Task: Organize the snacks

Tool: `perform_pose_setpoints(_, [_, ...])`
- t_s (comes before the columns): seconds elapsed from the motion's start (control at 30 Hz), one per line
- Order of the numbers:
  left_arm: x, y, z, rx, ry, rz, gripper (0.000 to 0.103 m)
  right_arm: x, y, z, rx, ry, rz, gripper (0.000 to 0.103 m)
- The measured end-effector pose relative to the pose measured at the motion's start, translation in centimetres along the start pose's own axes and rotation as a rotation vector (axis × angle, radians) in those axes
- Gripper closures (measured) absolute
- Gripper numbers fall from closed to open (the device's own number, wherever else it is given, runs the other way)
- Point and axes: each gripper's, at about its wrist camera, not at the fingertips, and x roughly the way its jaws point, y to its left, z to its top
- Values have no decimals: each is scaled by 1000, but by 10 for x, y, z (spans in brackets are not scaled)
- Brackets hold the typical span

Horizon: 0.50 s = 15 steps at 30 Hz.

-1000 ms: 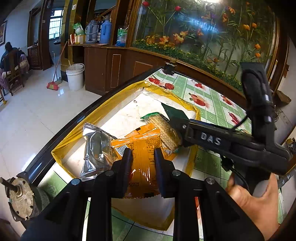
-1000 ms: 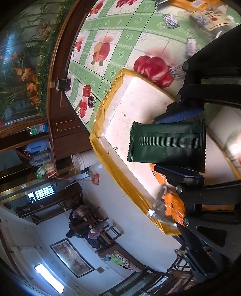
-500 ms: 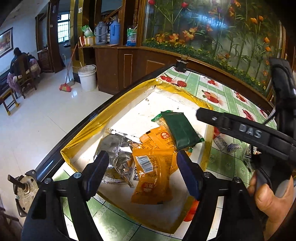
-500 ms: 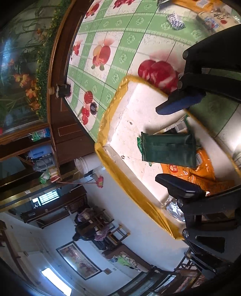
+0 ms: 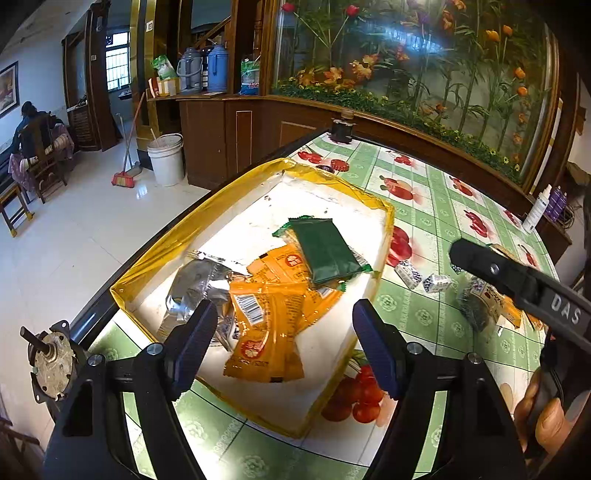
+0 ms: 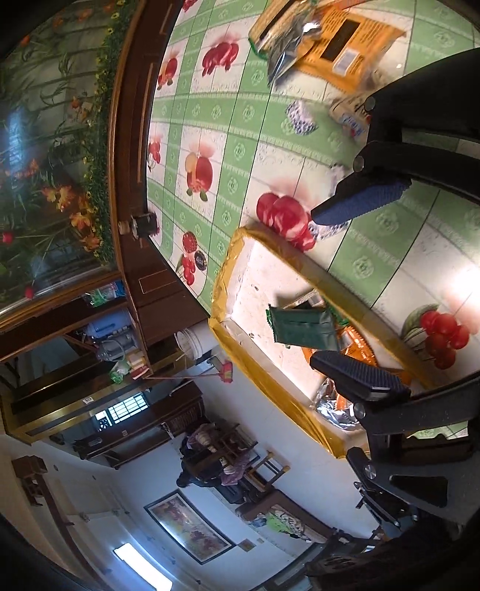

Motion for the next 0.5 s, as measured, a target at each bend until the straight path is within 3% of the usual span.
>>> perform_pose_setpoints(0.5, [4, -69, -20, 142, 55, -58, 27, -67, -81, -66, 110, -3, -163, 27])
